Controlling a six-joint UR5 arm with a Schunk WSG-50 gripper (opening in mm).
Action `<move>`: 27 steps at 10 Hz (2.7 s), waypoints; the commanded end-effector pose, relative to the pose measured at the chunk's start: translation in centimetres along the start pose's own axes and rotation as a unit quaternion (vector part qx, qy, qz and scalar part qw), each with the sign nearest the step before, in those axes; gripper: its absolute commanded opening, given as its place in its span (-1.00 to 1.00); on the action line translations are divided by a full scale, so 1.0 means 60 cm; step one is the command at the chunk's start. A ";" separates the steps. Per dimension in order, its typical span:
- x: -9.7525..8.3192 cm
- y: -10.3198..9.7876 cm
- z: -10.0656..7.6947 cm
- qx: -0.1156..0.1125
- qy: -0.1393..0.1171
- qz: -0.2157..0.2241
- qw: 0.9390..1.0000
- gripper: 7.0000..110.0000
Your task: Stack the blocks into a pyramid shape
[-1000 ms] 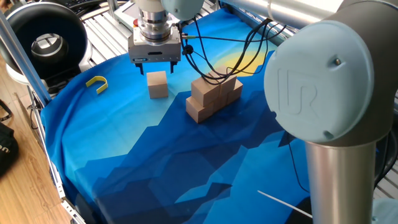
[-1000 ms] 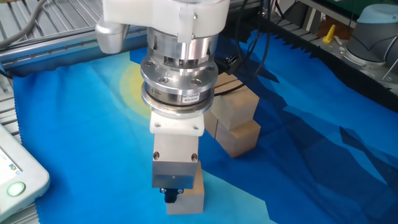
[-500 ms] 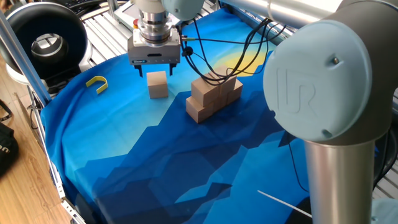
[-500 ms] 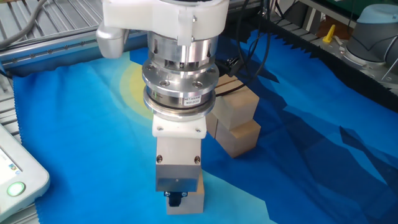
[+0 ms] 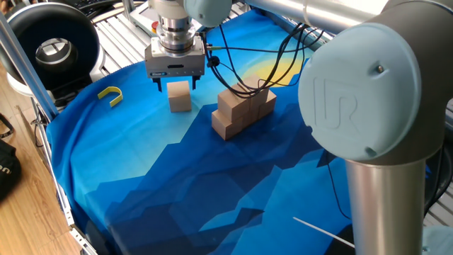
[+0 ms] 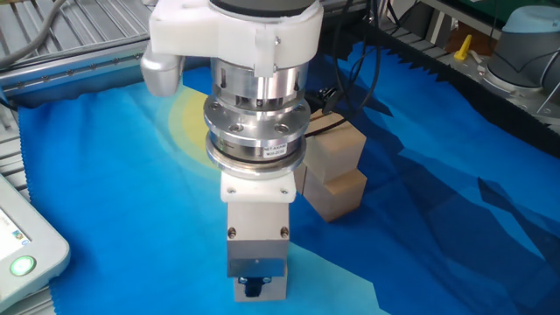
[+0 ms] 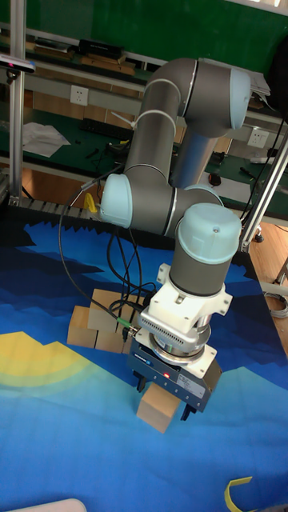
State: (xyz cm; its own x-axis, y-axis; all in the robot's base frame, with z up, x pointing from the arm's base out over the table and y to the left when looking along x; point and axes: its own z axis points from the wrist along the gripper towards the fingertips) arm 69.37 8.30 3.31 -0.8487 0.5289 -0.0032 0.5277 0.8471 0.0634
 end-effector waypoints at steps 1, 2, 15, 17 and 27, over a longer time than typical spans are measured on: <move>0.016 0.008 0.002 -0.009 0.014 -0.004 1.000 0.15; 0.012 0.011 0.002 -0.014 0.010 -0.002 1.000 0.15; 0.003 -0.014 0.008 0.009 0.011 0.042 0.999 -1.00; 0.005 -0.016 0.001 0.012 0.018 0.040 0.999 -1.00; -0.006 0.001 -0.119 0.014 0.022 -0.029 0.999 -1.00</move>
State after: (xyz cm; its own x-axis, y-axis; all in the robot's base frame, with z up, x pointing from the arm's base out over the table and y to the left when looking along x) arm 69.88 7.36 7.67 -0.8615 0.5074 0.0184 0.5078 0.8609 0.0330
